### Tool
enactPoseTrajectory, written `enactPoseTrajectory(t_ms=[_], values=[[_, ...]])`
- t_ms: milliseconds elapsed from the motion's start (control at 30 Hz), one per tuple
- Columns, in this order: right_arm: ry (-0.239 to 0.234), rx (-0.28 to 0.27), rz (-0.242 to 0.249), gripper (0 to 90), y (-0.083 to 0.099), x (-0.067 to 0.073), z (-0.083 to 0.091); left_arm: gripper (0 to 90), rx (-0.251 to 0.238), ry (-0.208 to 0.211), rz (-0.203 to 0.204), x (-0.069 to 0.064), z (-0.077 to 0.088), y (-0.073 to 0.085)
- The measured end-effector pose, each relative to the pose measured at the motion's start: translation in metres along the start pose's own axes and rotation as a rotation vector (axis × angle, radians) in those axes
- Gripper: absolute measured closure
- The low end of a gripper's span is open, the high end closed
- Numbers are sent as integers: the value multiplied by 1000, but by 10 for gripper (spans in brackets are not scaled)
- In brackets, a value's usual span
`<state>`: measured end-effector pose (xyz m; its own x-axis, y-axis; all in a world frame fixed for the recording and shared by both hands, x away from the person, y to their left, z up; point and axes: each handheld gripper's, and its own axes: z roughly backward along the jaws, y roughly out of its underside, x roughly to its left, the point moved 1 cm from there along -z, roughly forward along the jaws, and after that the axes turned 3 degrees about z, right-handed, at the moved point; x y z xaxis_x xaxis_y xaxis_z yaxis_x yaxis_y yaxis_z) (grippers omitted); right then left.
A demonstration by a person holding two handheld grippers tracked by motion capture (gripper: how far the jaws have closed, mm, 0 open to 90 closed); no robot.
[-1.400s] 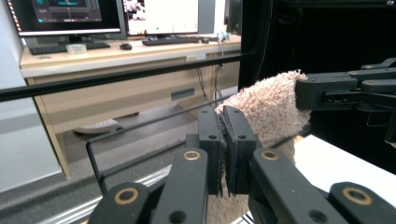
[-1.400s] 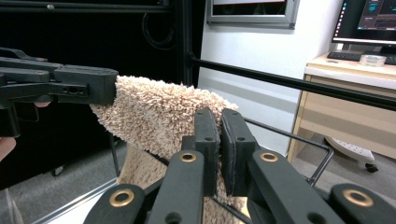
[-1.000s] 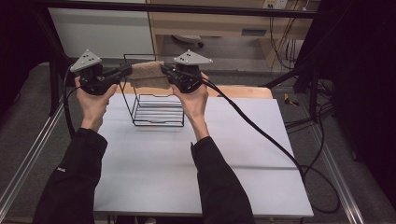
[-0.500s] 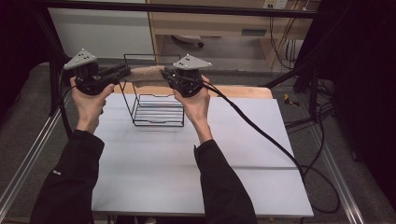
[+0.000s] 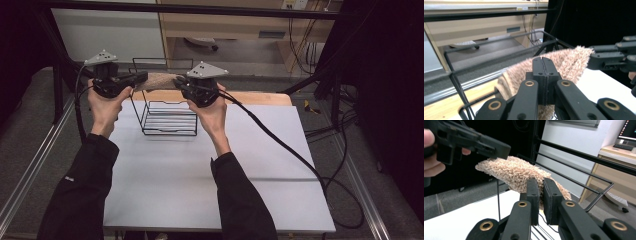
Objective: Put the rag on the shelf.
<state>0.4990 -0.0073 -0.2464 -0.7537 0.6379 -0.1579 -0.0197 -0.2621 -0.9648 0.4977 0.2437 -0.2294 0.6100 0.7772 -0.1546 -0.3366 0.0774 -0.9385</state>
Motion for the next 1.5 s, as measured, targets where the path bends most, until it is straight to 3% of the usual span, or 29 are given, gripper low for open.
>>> enactPoseTrajectory(t_ms=[267,467,533,633,767,900,1100,1333,1500], values=[[-18,21,-8,744,0,1,2,898,21,-14,-25,0,-2,7],[-37,-9,-44,648,-7,0,11,898,23,-19,-42,-1,-4,11],[-39,-18,-54,657,-10,-2,13,897,26,-22,-53,-2,-5,13],[-65,-1,-74,779,-11,-1,13,897,27,-25,-63,-2,-5,16],[-94,81,-89,894,-3,4,7,896,31,-22,-74,-2,-3,22],[-78,135,-95,900,5,5,1,879,40,-16,-72,-1,-5,29],[-27,163,-89,899,12,1,-8,891,52,-31,-69,2,-12,34],[-15,157,-86,881,14,-2,-13,896,46,-41,-66,4,-13,33],[-23,139,-84,849,10,0,-6,895,42,-42,-70,2,-8,32]])
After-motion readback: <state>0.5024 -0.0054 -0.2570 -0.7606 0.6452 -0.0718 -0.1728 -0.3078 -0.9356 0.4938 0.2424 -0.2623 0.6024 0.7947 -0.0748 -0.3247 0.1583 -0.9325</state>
